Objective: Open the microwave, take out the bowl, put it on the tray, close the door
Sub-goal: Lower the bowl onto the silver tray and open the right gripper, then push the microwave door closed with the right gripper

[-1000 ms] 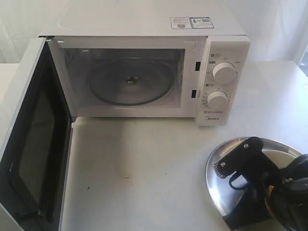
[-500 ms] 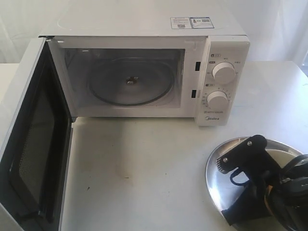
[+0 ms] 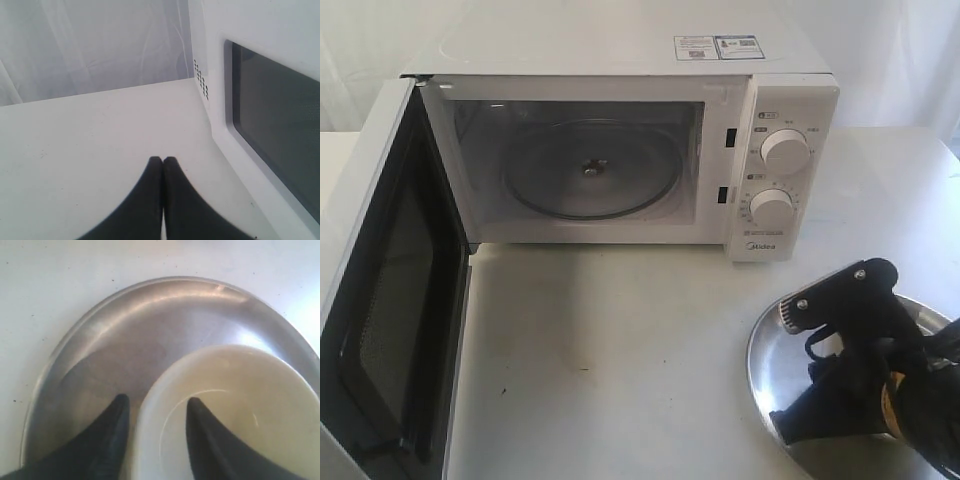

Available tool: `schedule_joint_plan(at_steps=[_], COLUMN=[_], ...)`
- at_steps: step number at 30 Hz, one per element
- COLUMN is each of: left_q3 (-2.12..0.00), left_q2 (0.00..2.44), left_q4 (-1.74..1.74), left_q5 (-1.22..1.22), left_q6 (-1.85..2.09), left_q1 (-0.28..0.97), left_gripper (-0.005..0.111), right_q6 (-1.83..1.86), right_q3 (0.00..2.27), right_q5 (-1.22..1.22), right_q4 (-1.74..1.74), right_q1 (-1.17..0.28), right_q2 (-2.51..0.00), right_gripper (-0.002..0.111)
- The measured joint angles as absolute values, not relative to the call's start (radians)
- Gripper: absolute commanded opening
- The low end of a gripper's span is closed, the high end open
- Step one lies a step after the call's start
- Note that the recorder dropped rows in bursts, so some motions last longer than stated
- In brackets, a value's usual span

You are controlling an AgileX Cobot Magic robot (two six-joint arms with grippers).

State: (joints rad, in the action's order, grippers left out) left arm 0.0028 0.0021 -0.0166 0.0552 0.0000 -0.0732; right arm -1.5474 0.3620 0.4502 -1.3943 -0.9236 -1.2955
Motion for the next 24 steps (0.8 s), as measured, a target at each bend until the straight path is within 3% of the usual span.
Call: schedule_joint_plan(at_steps=[3, 5, 6, 9, 10, 17, 24], left_q3=[0.003, 0.003, 0.003, 0.003, 0.003, 0.003, 0.003], left_q2=[0.002, 0.002, 0.002, 0.002, 0.002, 0.002, 0.002], left_q4=[-0.017, -0.017, -0.017, -0.017, -0.017, -0.017, -0.017], left_q5=[0.055, 0.055, 0.055, 0.055, 0.055, 0.055, 0.055], left_q6=[0.0, 0.0, 0.0, 0.0, 0.0, 0.0, 0.0], left_q1=[-0.073, -0.073, -0.073, -0.073, -0.073, -0.073, -0.073], left_gripper=[0.0, 0.0, 0.0, 0.0, 0.0, 0.0, 0.0], right_q6=[-1.547, -1.547, -1.547, -1.547, -1.547, -1.543, -1.489], right_q3=[0.362, 0.362, 0.362, 0.361, 0.361, 0.505, 1.019], right_q5=[0.449, 0.448, 0.44, 0.375, 0.327, -0.096, -0.3], right_q4=[-1.404, -1.419, -1.424, -1.463, -1.491, -1.631, -1.626], right_q1=[-0.924, -0.924, -0.924, -0.924, -0.924, -0.924, -0.942], right_q2=[-1.269, -1.245, -1.23, -1.171, -1.147, -1.048, -1.274], right_gripper=[0.051, 0.044, 0.039, 0.005, 0.001, 0.0, 0.0])
